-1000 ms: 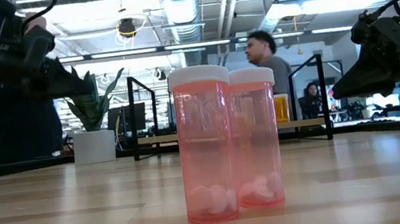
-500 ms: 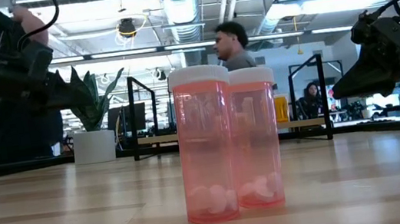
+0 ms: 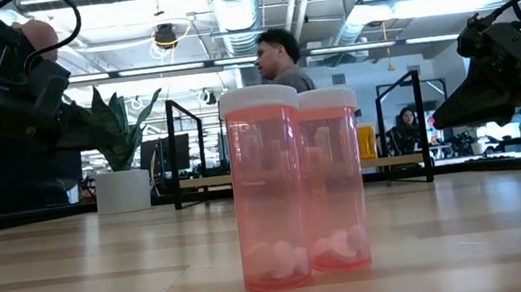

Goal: Pick and place medicine bottles onto shelf by color
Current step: Put the red pill bottle on the shelf

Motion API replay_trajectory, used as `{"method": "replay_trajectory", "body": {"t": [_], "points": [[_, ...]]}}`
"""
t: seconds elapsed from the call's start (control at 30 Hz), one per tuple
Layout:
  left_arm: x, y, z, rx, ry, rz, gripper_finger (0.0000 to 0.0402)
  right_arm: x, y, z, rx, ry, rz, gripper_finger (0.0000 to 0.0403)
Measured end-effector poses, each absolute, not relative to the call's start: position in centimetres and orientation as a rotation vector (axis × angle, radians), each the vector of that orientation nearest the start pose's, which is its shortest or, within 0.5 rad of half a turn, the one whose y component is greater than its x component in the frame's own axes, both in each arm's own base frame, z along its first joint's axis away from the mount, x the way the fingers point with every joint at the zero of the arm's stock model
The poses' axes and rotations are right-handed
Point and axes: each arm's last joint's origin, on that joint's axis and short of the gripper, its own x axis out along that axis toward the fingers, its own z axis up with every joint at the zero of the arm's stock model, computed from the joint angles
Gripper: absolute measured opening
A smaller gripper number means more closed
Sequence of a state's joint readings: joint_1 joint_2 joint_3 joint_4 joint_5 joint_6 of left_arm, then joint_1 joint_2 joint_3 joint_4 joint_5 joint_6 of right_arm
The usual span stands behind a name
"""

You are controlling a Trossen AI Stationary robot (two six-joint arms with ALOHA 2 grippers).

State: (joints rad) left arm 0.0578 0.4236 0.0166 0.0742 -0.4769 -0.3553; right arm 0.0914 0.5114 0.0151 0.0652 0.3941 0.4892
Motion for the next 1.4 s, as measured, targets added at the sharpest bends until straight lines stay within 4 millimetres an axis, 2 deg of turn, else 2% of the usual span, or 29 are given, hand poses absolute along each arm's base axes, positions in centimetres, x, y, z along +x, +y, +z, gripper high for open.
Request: {"method": "replay_trajectory", "body": {"t": [0.93,1.2,1.4], "points": [[11.5,2.0,13.8,-0.267,0.249,0.583,0.0013,12.0,0.0,13.0,0.375,0.334,-0.393,0.0162],[11.5,2.0,13.8,-0.273,0.247,0.584,0.0013,12.7,-0.5,15.1,0.492,0.079,-0.41,0.0162],[11.5,2.0,13.8,-0.273,0.247,0.584,0.0013,12.7,-0.7,15.4,0.506,0.045,-0.414,0.0162]]}}
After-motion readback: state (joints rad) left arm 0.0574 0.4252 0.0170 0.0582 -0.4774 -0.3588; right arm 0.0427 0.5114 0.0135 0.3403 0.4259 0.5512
